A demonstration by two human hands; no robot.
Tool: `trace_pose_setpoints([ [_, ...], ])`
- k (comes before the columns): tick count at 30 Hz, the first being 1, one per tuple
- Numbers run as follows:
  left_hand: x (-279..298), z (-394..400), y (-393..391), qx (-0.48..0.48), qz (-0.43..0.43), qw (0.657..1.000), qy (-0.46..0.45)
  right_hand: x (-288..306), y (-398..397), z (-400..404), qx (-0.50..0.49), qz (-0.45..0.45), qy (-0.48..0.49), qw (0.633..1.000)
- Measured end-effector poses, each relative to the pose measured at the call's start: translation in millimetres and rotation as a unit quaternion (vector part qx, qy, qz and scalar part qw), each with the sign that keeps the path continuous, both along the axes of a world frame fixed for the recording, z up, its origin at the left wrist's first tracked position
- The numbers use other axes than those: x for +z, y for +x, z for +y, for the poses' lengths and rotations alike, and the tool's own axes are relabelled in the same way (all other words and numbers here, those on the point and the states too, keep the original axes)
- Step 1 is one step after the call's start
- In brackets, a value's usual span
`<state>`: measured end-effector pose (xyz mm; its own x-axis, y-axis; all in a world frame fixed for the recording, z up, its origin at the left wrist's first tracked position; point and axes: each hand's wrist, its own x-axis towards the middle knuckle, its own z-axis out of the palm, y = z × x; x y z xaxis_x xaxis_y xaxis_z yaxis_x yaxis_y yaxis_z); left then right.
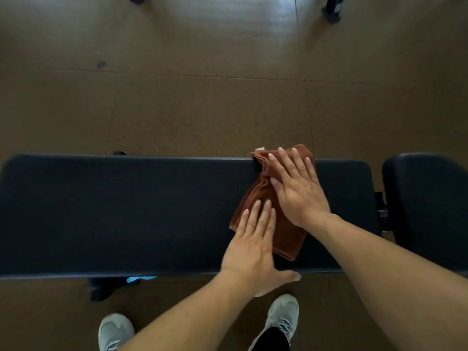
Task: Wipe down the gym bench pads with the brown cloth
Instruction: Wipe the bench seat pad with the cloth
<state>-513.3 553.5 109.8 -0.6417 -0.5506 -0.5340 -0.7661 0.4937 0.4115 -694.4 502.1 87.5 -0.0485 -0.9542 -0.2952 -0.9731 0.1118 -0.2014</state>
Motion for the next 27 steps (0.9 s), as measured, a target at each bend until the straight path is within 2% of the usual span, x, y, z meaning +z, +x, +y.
trace_pose_setpoints([
  [4, 3, 26, -51, -0.038, -0.006, 0.999, -0.006, 0, -57, 43, -0.045, -0.006, -0.002, 0.999],
  [7, 3, 42, -56, -0.052, -0.005, 0.998, -0.020, -2, -59, 71, -0.082, -0.002, -0.011, 0.997],
  [11, 2, 61, -21, -0.084, -0.002, 0.996, -0.044, -5, -25, 99, -0.118, 0.007, -0.015, 0.993],
  [14, 4, 64, 30, -0.082, 0.011, 0.996, -0.035, -10, 21, 108, -0.095, 0.016, -0.028, 0.995],
  [16, 1, 68, 74, -0.053, 0.035, 0.998, -0.021, -13, 62, 104, -0.052, 0.025, -0.027, 0.998],
  [18, -7, 73, 127, -0.001, 0.076, 0.996, -0.044, -14, 108, 94, 0.007, 0.035, -0.027, 0.999],
  [23, -21, 79, 275, 0.076, 0.053, 0.992, -0.081, -14, 259, 46, 0.175, 0.013, -0.031, 0.984],
  [27, -20, 73, 381, 0.250, 0.067, 0.962, -0.091, -16, 398, 2, 0.280, -0.029, -0.038, 0.959],
])
